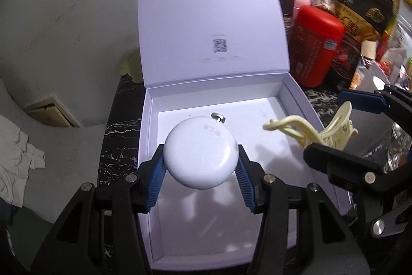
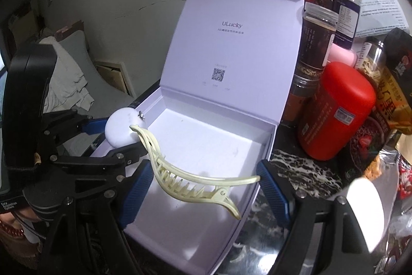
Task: Organize objects
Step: 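Carry the white ball with the left gripper into the white box while the right gripper carries the clip, then open both grippers to drop the ball and clip inside the box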
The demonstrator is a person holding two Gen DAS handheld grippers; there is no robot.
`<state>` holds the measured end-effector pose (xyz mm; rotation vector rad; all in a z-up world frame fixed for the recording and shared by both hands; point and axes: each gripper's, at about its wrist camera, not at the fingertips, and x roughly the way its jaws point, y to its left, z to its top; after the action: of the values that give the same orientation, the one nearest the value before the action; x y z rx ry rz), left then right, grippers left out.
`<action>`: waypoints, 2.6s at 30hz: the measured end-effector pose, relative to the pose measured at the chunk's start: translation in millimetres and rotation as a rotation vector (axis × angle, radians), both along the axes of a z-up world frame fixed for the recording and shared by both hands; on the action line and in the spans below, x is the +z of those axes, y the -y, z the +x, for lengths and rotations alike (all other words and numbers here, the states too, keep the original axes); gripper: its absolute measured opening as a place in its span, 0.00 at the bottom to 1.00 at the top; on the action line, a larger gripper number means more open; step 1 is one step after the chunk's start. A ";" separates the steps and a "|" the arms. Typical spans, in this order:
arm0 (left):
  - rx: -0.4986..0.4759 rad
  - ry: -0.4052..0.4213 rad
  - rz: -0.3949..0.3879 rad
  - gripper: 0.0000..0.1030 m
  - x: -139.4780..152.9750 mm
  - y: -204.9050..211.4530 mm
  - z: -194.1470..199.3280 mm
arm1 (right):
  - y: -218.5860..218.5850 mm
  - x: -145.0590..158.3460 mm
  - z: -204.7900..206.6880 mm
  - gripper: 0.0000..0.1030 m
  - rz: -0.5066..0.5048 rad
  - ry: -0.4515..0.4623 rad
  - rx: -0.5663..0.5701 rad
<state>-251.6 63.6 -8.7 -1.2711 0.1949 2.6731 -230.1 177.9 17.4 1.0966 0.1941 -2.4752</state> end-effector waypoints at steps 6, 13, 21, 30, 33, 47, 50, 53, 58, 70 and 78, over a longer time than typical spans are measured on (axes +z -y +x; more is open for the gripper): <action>0.017 0.012 -0.009 0.48 -9.0 1.3 -18.5 | 3.4 -6.0 -18.4 0.80 -0.008 0.010 -0.011; 0.034 0.050 0.017 0.48 -22.2 3.8 -40.0 | 7.1 -9.0 -44.0 0.80 -0.031 0.019 0.005; -0.012 0.091 0.015 0.48 -36.9 -0.3 -49.3 | 8.0 -30.0 -63.7 0.80 -0.056 0.067 0.000; -0.013 0.126 0.027 0.48 -49.7 -0.2 -52.6 | 4.5 -45.2 -69.1 0.80 -0.091 0.098 -0.004; -0.008 0.133 0.028 0.48 -51.9 0.3 -53.3 | 5.5 -48.5 -69.8 0.80 -0.091 0.100 -0.007; 0.014 0.143 0.047 0.48 -55.7 2.6 -52.1 | 1.1 -57.2 -76.0 0.81 -0.112 0.120 -0.048; 0.014 0.151 0.048 0.48 -56.9 2.1 -52.1 | 2.1 -56.7 -75.2 0.81 -0.104 0.116 -0.055; 0.013 0.154 0.060 0.49 -57.0 1.7 -51.7 | 2.3 -55.6 -74.9 0.81 -0.093 0.106 -0.067; 0.022 0.146 0.060 0.54 -56.5 0.7 -48.9 | 2.1 -53.6 -74.1 0.81 -0.090 0.094 -0.072; 0.043 0.109 0.065 0.61 -49.5 -4.7 -35.6 | 0.1 -38.9 -65.8 0.81 -0.090 0.061 -0.096; 0.030 0.081 0.083 0.62 -35.8 -5.0 -29.9 | -13.0 -11.0 -51.7 0.81 -0.098 0.016 -0.173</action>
<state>-281.4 68.5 -44.4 -1.3633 0.0543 2.6187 -281.8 190.9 6.5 1.1347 -0.0280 -2.5957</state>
